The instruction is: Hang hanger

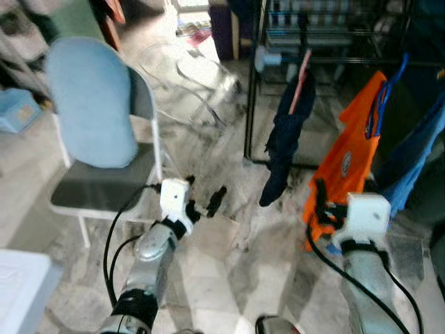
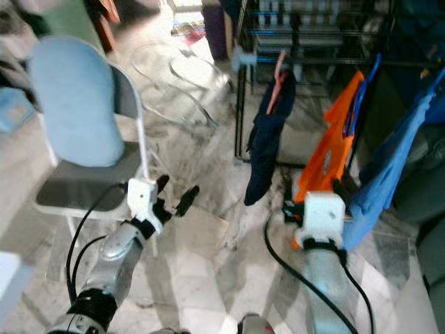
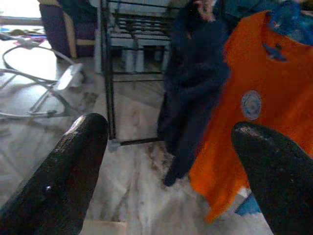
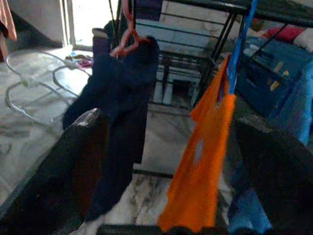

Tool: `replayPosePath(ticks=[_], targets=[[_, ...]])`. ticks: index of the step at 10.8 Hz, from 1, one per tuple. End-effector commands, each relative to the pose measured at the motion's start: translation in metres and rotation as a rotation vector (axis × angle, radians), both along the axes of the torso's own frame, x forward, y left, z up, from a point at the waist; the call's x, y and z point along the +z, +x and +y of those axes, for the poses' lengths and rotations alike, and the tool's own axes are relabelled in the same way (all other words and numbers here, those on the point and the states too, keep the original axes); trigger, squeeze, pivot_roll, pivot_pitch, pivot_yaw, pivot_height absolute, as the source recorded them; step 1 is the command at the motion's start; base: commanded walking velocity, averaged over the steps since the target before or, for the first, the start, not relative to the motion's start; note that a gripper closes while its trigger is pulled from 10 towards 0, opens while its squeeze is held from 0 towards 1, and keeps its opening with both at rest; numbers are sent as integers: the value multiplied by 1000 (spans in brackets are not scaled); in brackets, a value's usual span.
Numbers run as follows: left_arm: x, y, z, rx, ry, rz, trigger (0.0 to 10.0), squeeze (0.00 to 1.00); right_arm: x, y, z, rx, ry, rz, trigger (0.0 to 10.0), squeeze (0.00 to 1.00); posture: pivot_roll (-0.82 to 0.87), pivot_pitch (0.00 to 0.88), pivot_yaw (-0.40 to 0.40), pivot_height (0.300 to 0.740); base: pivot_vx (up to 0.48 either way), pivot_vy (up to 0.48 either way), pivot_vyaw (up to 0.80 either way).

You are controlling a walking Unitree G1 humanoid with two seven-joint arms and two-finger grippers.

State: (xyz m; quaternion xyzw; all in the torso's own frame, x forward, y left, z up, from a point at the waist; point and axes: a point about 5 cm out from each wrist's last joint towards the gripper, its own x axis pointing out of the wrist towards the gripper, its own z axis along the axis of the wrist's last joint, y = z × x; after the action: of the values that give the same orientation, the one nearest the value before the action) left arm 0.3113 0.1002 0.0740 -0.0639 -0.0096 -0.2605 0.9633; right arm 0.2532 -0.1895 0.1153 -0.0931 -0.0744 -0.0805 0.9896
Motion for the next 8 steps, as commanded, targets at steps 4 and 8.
replayPosePath(ticks=[4, 8], targets=[[-4, -3, -7, -32, 13, 24, 10000, 0, 1, 1, -1, -21, -8, 19, 10000, 0, -271, 171, 85, 740, 379, 0, -334], [-5, -3, -6, -28, -11, 42, 10000, 0, 2, 2, 3, 21, -28, 24, 10000, 0, -269, 170, 82, 740, 418, 0, 0]])
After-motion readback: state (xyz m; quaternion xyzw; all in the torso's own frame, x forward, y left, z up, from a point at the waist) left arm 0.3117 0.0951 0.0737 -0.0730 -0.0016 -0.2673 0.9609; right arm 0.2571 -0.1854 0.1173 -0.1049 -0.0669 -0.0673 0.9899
